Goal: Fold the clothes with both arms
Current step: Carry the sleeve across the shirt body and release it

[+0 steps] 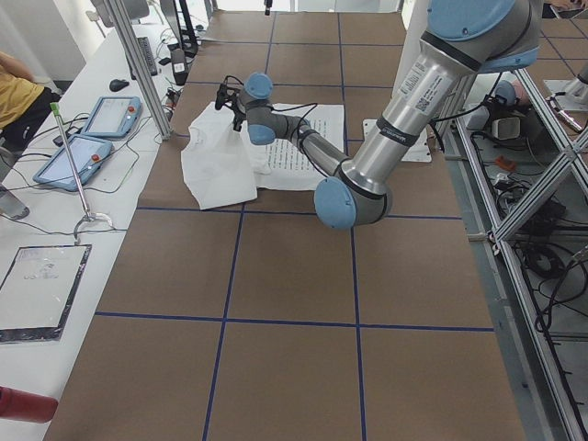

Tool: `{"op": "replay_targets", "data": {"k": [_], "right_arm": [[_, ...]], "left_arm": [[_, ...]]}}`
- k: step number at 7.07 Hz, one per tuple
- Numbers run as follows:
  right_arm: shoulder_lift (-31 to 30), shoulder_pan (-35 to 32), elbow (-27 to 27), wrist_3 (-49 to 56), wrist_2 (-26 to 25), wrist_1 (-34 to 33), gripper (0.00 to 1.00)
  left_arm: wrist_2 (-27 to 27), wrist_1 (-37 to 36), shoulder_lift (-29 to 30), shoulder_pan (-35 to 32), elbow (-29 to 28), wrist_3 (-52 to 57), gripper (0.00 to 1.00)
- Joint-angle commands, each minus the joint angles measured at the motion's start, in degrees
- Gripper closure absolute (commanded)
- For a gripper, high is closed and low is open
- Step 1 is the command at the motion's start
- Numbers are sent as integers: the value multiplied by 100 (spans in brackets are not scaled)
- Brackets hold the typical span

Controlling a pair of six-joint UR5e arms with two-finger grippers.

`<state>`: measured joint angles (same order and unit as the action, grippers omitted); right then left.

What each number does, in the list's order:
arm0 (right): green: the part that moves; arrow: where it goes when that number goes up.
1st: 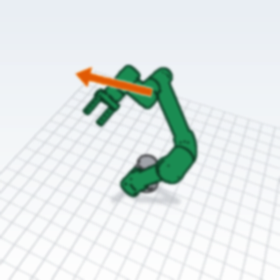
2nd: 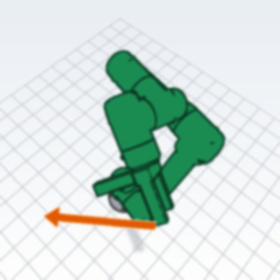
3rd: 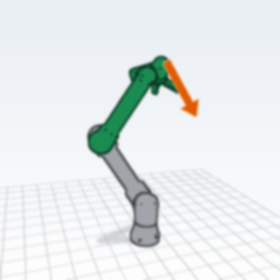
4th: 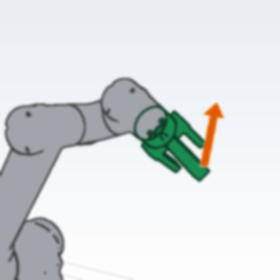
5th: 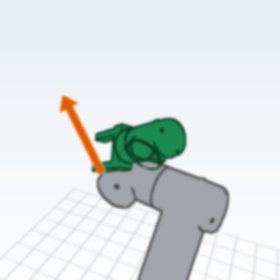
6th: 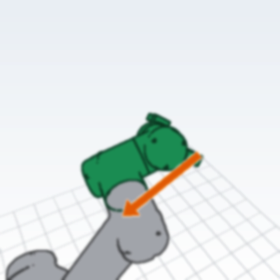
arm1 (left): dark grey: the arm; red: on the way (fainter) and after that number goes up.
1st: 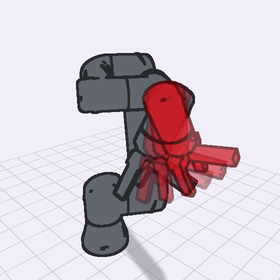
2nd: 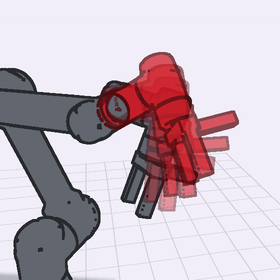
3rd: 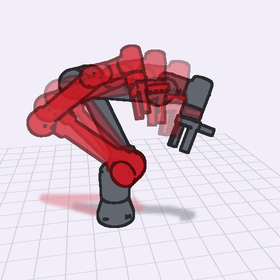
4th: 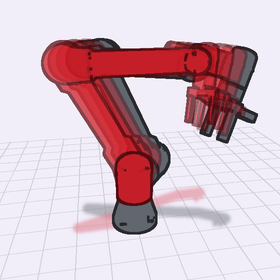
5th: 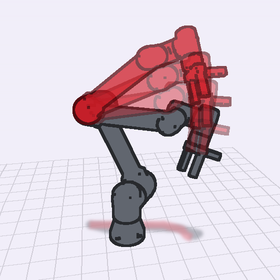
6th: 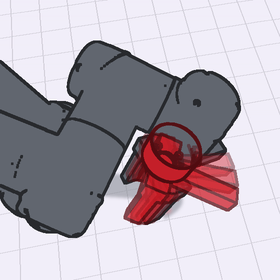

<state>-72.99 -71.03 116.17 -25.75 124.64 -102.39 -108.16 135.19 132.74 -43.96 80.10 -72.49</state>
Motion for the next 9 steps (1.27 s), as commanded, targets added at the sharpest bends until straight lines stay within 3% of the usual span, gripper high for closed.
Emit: {"op": "replay_targets", "data": {"k": [1,4,7,8,9], "right_arm": [[4,2,-33,0,-1,0,0],[-39,-7,-25,-8,-10,0,0],[-40,-7,-34,-9,-28,0,0],[-48,-7,-33,-9,-36,0,0],[-48,-7,-33,-9,-36,0,0]], "left_arm": [[102,-11,751,290,-459,-423,100],[514,16,1007,825,-487,-180,100],[735,68,1043,1310,-487,1609,100],[735,95,1034,1346,-487,1702,100],[753,313,973,1372,-556,1712,1]]}}
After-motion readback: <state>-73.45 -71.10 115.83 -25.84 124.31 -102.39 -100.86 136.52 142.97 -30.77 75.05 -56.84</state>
